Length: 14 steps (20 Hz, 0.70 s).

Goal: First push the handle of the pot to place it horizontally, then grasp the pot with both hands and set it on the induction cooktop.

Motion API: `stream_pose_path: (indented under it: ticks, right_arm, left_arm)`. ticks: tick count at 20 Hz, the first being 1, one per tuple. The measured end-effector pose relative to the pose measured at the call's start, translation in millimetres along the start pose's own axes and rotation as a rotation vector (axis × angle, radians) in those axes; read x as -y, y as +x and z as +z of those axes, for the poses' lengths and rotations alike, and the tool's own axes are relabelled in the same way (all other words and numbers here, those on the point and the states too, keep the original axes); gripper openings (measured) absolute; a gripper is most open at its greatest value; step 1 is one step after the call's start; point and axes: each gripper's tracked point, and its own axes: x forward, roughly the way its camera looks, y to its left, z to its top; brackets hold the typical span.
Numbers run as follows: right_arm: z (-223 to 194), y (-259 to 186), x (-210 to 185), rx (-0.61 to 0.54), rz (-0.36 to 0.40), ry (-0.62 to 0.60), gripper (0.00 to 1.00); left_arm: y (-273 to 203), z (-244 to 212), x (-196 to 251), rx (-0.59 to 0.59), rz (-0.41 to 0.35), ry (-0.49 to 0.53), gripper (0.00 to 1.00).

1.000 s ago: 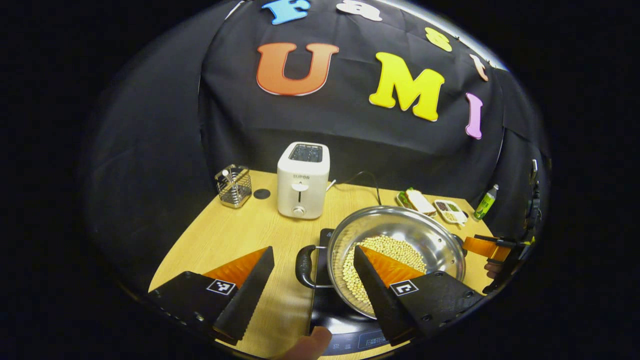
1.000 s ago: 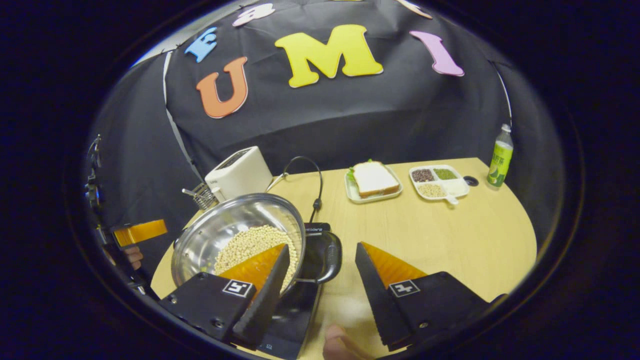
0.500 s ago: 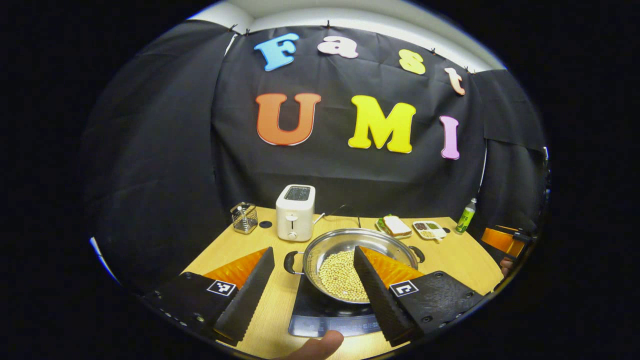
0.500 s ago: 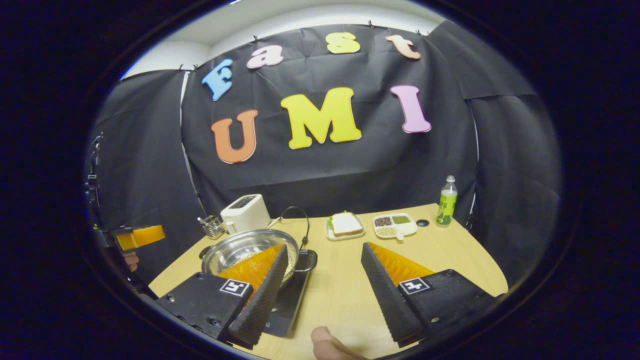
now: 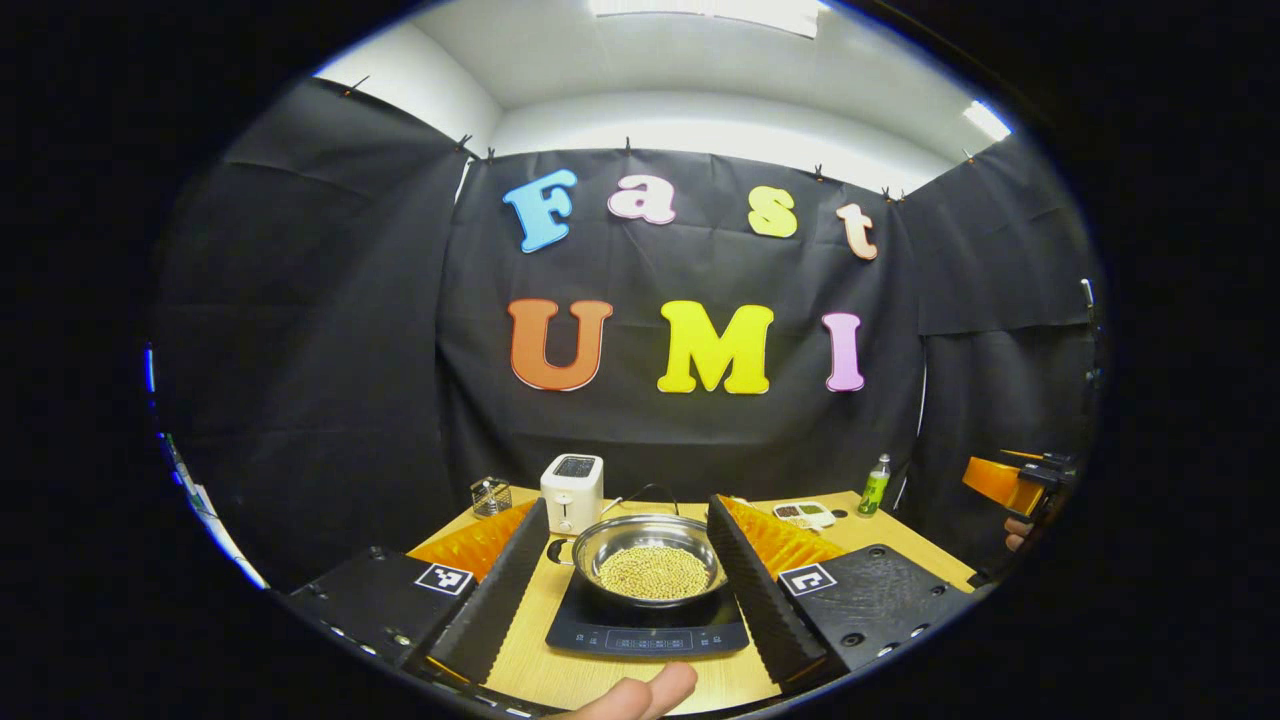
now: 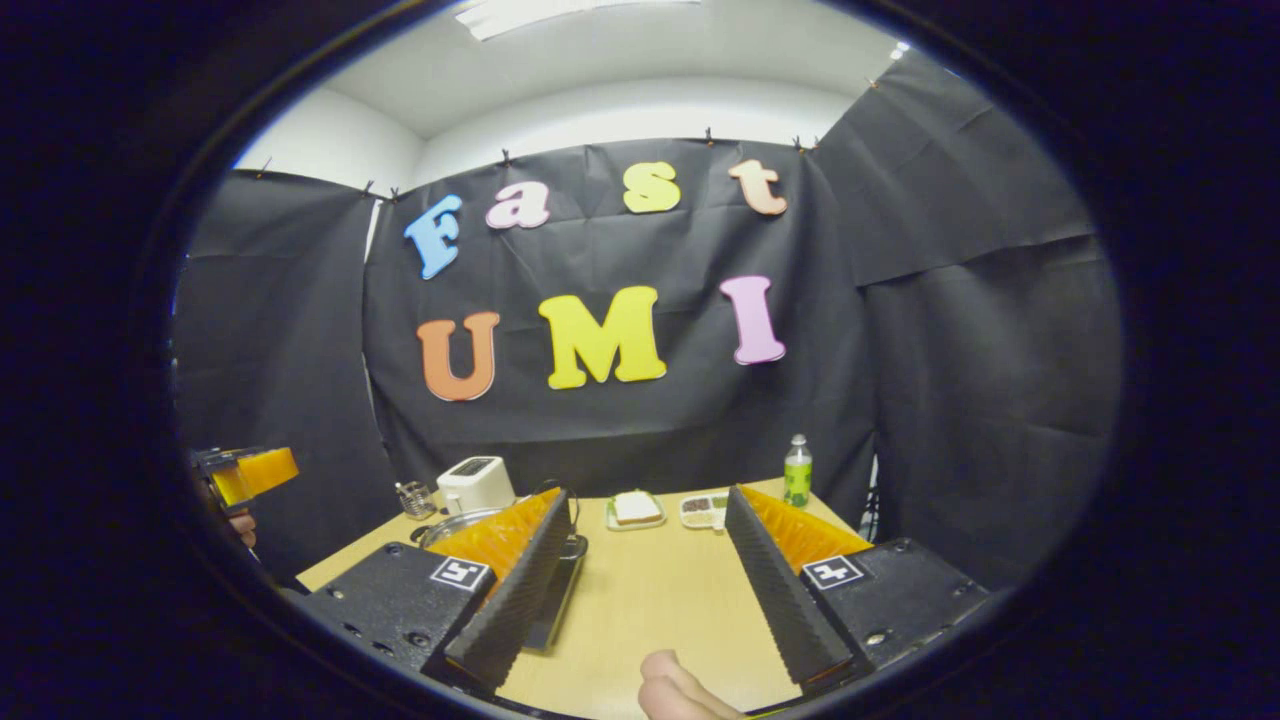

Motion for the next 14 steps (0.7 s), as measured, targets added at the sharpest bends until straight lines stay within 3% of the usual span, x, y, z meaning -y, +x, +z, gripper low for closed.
stream_pose_path:
  ticks: [5, 6, 10, 14]
  right_arm:
    - [-11, -35, 11, -0.005, 0.015, 0.018, 0.96]
    - [-10, -39, 13, -0.003, 0.021, 0.021, 0.99]
    - [-9, -57, 18, 0.014, 0.034, 0.013, 0.96]
    - [-12, -67, 20, 0.032, 0.041, 0.017, 0.99]
  left_arm:
    - [-36, -2, 30, 0.03, -0.042, -0.006, 0.95]
    - [-40, -6, 33, 0.034, -0.049, -0.012, 0.95]
    - [-47, -23, 35, 0.017, -0.036, 0.017, 0.95]
    - [-43, -37, 32, -0.026, -0.032, -0.025, 0.95]
